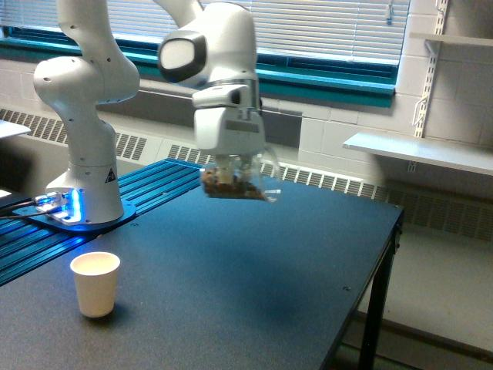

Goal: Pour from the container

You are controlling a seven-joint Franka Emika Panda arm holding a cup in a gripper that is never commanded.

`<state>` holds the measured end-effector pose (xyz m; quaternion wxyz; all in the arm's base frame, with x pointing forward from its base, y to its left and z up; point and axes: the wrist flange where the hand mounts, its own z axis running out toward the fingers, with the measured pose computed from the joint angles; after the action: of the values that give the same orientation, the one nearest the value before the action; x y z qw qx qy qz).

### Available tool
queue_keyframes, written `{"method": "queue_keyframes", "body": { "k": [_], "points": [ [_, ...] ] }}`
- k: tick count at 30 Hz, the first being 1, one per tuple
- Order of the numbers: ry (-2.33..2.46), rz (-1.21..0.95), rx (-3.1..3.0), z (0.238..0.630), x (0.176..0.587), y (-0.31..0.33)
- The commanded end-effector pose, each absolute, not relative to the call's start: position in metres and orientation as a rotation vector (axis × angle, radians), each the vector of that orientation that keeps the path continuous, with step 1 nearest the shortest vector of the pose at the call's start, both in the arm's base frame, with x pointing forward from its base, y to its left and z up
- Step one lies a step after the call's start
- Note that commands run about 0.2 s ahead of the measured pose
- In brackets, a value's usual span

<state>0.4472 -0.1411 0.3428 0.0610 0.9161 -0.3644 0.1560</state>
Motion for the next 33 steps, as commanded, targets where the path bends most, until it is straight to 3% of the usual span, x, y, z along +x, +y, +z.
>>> {"method": "queue_keyframes", "body": {
  "k": [1, 20, 33],
  "points": [
    [-1.254, 0.47, 2.685, 0.343, 0.417, -0.168],
    [-1.365, 0.29, 2.541, 0.322, 0.31, -0.216],
    [-1.421, 0.147, 2.52, 0.294, 0.253, -0.213]
  ]
}}
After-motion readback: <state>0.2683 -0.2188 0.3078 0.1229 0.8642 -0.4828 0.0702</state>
